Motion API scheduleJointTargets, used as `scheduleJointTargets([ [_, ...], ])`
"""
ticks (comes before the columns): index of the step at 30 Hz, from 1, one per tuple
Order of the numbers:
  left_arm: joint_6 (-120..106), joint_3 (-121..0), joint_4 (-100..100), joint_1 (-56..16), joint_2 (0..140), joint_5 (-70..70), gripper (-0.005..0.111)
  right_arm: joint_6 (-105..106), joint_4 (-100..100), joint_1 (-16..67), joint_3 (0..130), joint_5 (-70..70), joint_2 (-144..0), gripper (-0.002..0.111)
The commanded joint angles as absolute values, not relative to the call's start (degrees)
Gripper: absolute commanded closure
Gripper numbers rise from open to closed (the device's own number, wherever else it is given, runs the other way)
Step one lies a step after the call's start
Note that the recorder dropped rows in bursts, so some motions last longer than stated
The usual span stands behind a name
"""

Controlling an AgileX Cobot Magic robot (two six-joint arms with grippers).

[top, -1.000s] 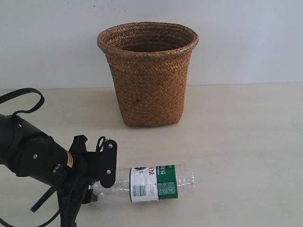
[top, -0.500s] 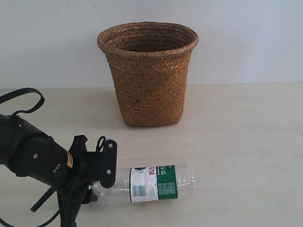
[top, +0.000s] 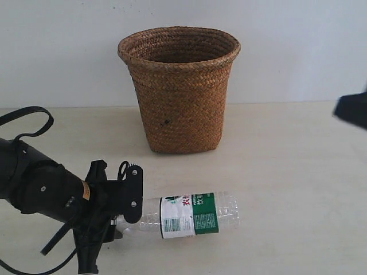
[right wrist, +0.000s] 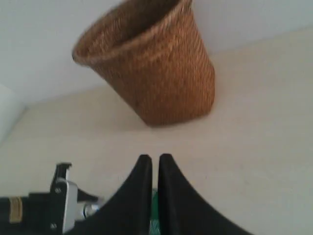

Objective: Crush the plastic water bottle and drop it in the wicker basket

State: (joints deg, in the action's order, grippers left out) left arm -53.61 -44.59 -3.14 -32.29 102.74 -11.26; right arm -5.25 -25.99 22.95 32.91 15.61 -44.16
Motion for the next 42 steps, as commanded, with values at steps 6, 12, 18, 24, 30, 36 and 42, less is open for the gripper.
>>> scheduleJointTargets([
  [6, -53.7, -44.7, -2.1, -32.6, 102.7, -11.0, 0.103, -1.1, -25.4, 29.8, 43.3, 17.8, -72.8, 0.107],
  [12, -59.4, -44.7, -2.3, -32.6, 102.7, -13.3, 0.103, 1.4, -27.2, 29.8, 45.4, 21.3, -79.3, 0.107],
  [18, -61.2, -44.8, -2.3, -32.6, 102.7, -13.6, 0.103, 11.9, -38.2, 32.4, 45.4, 24.2, -80.1, 0.107],
  [24, -56.8, -45.4, -2.3, -32.6, 102.7, -15.2, 0.103, 12.3, -39.6, 36.0, 45.4, 23.7, -82.5, 0.107],
  [30, -56.2, -46.4, -2.3, -32.6, 102.7, -16.5, 0.103, 12.3, -40.6, 36.5, 45.4, 21.9, -87.3, 0.107],
  [36, -56.2, -46.4, -2.3, -32.6, 102.7, -16.1, 0.103, 12.2, -40.6, 36.5, 45.4, 19.8, -88.7, 0.107],
  [42, -56.2, -46.4, -2.3, -32.6, 102.7, -15.9, 0.103, 11.8, -40.7, 36.5, 45.4, 18.1, -88.7, 0.107],
])
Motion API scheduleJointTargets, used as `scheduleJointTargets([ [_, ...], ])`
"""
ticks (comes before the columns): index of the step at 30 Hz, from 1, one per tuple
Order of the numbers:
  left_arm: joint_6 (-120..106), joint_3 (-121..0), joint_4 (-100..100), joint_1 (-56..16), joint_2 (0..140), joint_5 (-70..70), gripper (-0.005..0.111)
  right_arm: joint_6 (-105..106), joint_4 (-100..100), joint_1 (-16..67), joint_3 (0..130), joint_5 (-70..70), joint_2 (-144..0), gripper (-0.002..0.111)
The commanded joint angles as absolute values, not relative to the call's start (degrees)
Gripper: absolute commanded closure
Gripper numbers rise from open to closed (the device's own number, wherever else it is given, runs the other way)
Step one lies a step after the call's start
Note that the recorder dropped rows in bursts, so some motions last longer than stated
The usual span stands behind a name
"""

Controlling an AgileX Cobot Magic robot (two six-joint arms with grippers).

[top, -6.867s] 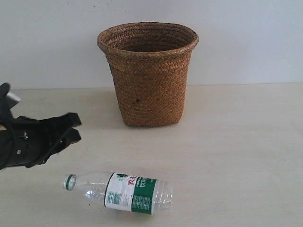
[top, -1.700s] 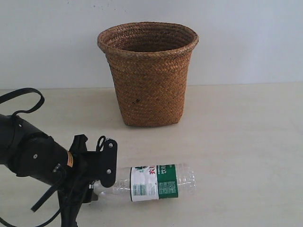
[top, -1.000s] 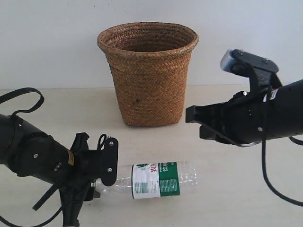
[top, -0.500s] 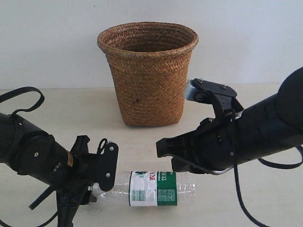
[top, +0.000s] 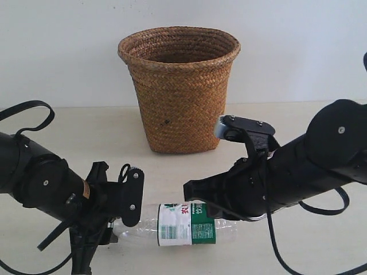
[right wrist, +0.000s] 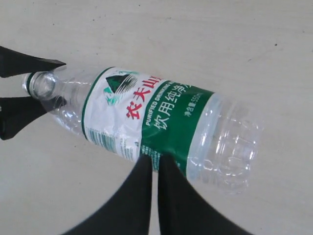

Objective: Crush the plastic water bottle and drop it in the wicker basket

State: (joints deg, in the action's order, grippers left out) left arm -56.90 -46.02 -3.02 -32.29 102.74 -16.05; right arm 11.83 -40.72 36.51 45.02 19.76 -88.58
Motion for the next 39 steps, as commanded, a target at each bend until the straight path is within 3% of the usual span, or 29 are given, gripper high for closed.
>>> scheduleJointTargets([
  [1, -56.2, -46.4, -2.3, -32.6, 102.7, -15.9, 0.103, 11.8, -40.8, 36.5, 45.4, 17.5, -88.7, 0.107],
  [29, -56.6, -46.4, -2.3, -32.6, 102.7, -15.2, 0.103, 11.7, -41.6, 36.5, 47.4, 16.9, -110.0, 0.107],
  [39, -56.6, -46.4, -2.3, -32.6, 102.7, -15.4, 0.103, 13.0, -41.7, 36.5, 48.1, 17.0, -107.7, 0.107],
])
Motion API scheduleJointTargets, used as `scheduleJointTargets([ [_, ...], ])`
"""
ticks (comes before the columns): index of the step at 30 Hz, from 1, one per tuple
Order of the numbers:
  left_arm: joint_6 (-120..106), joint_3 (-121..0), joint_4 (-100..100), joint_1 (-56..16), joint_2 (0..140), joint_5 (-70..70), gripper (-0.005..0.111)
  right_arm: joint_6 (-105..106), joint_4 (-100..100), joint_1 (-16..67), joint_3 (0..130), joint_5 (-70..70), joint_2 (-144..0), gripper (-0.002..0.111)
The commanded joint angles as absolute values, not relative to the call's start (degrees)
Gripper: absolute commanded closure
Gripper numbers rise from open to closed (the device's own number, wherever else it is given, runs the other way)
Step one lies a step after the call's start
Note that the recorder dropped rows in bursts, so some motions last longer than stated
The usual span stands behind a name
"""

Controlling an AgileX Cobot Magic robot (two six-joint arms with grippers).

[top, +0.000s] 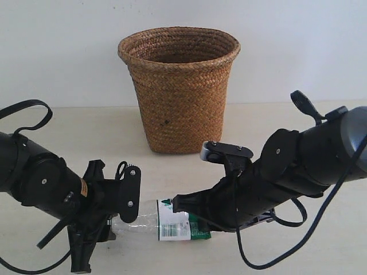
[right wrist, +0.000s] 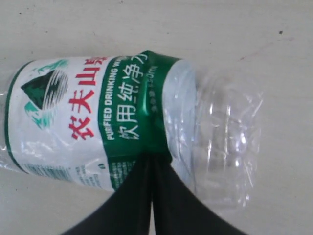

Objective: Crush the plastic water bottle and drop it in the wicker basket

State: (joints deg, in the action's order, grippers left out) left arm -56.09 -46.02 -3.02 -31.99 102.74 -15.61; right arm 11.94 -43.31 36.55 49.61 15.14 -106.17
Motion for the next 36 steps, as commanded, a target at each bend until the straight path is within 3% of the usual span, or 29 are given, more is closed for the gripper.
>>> scheduleJointTargets([
  [1, -56.6, -46.4, -2.3, -32.6, 102.7, -15.4, 0.103, 13.2, -41.7, 36.5, 48.1, 17.0, -106.2, 0.107],
  [13, -56.6, -46.4, -2.3, -32.6, 102.7, -15.1, 0.103, 13.6, -42.2, 36.5, 48.2, 20.4, -90.7, 0.107],
  [36, -56.6, -46.4, -2.3, -32.6, 102.7, -14.6, 0.103, 34.4, -66.2, 38.0, 52.4, 23.1, -97.9, 0.107],
])
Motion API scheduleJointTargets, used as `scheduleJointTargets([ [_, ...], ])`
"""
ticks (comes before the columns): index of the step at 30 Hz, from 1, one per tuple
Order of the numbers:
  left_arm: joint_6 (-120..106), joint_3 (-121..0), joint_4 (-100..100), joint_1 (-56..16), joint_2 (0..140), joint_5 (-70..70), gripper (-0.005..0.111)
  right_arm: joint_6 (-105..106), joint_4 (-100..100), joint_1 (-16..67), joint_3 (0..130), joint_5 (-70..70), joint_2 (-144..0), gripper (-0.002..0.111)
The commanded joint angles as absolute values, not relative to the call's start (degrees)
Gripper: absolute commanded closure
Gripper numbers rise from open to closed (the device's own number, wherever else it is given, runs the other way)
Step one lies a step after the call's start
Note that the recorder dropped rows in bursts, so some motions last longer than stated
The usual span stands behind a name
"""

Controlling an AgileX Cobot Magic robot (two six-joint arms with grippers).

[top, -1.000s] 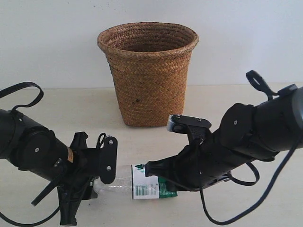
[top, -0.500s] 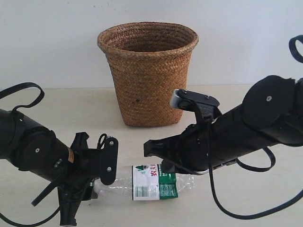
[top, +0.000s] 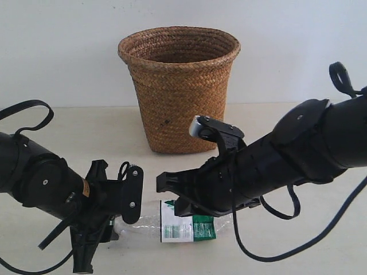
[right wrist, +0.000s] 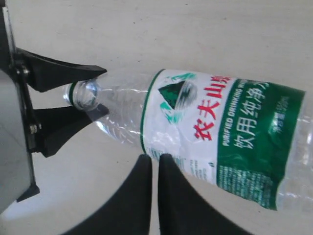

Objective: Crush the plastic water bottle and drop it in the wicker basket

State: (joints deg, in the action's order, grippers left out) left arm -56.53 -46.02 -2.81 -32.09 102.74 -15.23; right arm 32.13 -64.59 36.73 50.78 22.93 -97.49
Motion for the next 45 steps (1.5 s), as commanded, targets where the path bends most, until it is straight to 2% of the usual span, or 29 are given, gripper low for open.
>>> scheduleJointTargets([
  [1, -56.6, -46.4, -2.3, -32.6, 102.7, -14.6, 0.103, 34.4, -66.2, 38.0, 52.7, 23.0, -97.9, 0.107],
  [35, -56.6, -46.4, -2.3, -32.6, 102.7, -14.6, 0.103, 34.7, -67.8, 38.3, 53.6, 19.8, -117.2, 0.107],
  [40, -56.6, -46.4, -2.3, -32.6, 102.7, -14.6, 0.103, 34.7, -67.8, 38.3, 55.0, 20.8, -117.9, 0.107],
  [45, -56.6, -46.4, -2.3, -32.6, 102.7, -14.9, 0.103, 35.2, -67.6, 38.3, 52.9, 13.1, -112.4, 0.107],
])
